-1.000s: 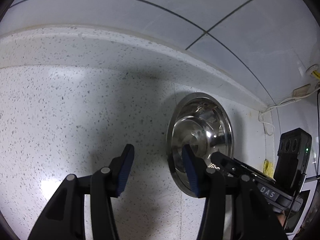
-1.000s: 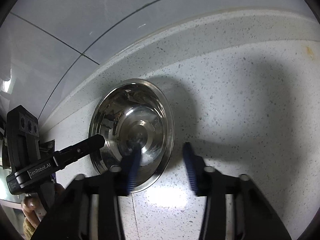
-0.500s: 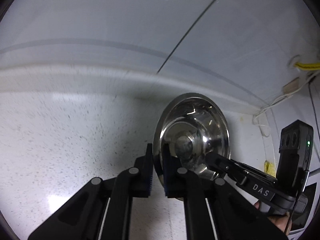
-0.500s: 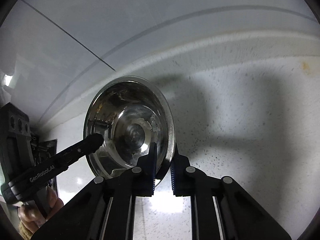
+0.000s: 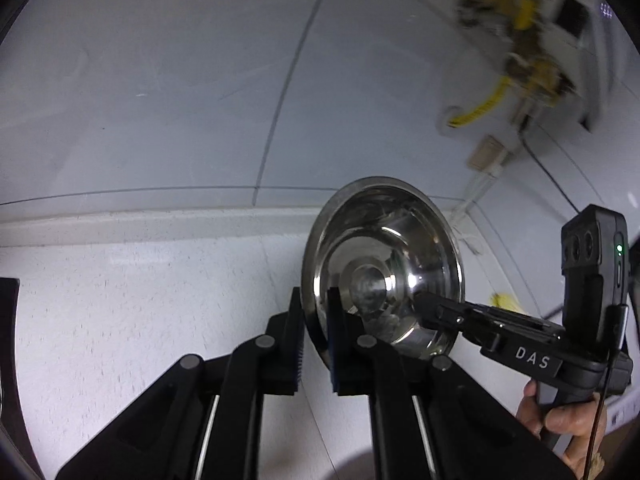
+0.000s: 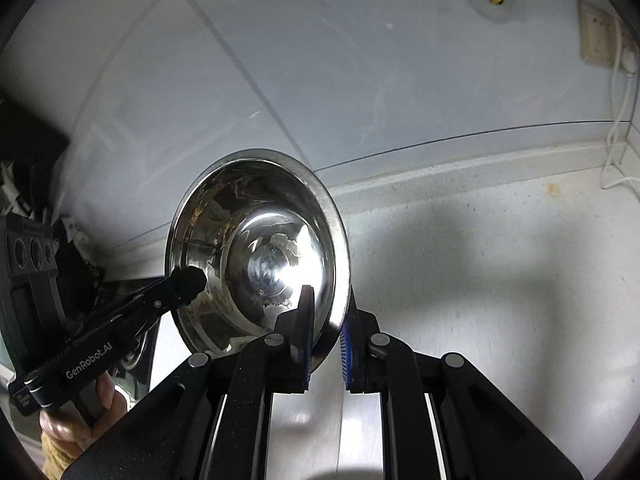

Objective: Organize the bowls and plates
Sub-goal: 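Carry the small bowl with both tools and lower it into the nested bowls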

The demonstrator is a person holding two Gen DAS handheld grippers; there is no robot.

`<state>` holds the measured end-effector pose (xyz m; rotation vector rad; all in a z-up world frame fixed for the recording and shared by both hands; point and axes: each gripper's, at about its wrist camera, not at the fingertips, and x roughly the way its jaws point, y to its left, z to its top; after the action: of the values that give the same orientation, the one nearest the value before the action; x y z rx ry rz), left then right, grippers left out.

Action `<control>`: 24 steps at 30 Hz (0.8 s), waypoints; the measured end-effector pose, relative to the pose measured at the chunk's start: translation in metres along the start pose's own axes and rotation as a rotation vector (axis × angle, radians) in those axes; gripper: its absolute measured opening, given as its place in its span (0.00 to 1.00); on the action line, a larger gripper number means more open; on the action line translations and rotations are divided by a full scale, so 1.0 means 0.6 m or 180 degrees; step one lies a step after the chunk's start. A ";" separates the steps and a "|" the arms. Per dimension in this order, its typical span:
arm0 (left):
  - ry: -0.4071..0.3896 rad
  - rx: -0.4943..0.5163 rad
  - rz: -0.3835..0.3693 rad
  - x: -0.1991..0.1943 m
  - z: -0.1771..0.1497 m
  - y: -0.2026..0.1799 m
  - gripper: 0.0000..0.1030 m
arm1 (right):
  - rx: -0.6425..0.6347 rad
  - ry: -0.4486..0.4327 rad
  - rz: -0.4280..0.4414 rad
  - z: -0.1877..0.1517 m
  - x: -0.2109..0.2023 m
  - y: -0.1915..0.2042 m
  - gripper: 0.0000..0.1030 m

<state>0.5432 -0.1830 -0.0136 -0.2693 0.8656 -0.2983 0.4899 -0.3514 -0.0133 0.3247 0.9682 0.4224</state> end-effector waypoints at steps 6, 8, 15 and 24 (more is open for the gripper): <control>0.0068 0.0187 0.0019 -0.070 -0.081 -0.040 0.11 | -0.0043 -0.0001 -0.0005 -0.086 -0.080 0.004 0.10; 0.0085 0.0229 0.0016 -0.087 -0.114 -0.056 0.11 | -0.0059 0.0020 -0.0044 -0.110 -0.088 0.006 0.10; 0.0212 0.0274 -0.0115 -0.135 -0.200 -0.085 0.11 | 0.0023 0.0093 -0.0008 -0.193 -0.131 -0.009 0.11; 0.0476 0.0188 -0.0251 -0.153 -0.300 -0.109 0.24 | 0.0141 0.0315 -0.0032 -0.283 -0.134 -0.007 0.11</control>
<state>0.3376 -0.2303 -0.0378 -0.2286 0.9935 -0.4208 0.3071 -0.3809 -0.0470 0.3415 1.0766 0.4113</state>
